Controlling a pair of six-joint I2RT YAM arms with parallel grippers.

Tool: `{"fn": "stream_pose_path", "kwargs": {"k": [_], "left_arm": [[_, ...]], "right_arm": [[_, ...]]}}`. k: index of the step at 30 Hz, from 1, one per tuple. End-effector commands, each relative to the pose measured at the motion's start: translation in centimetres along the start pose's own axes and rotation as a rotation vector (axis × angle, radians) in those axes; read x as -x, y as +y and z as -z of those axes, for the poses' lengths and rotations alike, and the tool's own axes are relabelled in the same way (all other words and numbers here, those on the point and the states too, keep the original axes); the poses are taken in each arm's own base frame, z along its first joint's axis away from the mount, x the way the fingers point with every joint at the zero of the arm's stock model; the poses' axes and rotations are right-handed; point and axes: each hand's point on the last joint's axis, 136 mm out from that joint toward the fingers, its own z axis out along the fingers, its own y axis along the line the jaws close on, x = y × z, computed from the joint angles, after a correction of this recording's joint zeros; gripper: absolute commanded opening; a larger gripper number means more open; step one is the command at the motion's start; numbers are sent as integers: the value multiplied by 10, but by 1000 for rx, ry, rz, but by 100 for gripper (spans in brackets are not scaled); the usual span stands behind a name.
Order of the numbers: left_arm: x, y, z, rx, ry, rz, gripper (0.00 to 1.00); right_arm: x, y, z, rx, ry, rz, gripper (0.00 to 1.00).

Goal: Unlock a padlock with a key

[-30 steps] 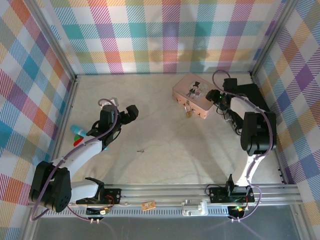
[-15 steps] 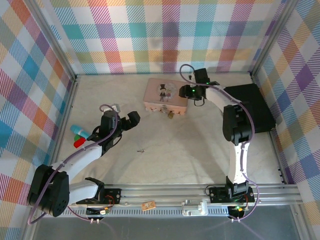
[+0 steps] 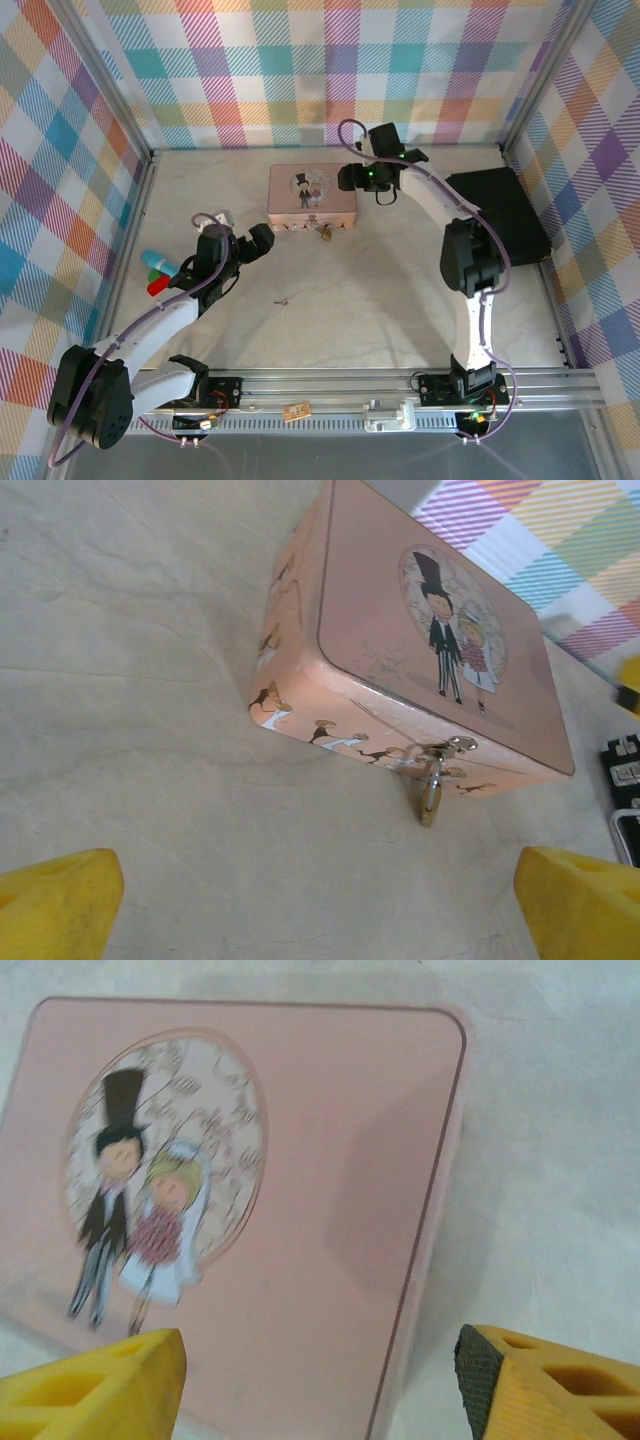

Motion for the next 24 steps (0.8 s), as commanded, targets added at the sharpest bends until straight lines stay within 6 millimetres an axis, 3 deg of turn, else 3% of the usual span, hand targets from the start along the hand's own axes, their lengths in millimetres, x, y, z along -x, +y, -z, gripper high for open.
{"fn": "stream_pose_path", "kwargs": {"k": [1, 5, 9, 12, 16, 24], "left_arm": [[12, 5, 4, 48, -33, 26, 100], [20, 13, 2, 78, -30, 72, 100], [27, 33, -1, 110, -32, 156, 99], [30, 50, -2, 145, -35, 225, 100], [32, 67, 1, 175, -39, 302, 100], [32, 90, 9, 253, -20, 368, 100]], "right_arm": [[-23, 40, 35, 42, 17, 109, 73], [-83, 79, 42, 105, 123, 184, 72], [-148, 125, 34, 178, 239, 239, 69], [-186, 156, 23, 225, 297, 242, 65], [-220, 190, 3, 270, 333, 272, 62], [-250, 206, -40, 227, 395, 385, 52]]}}
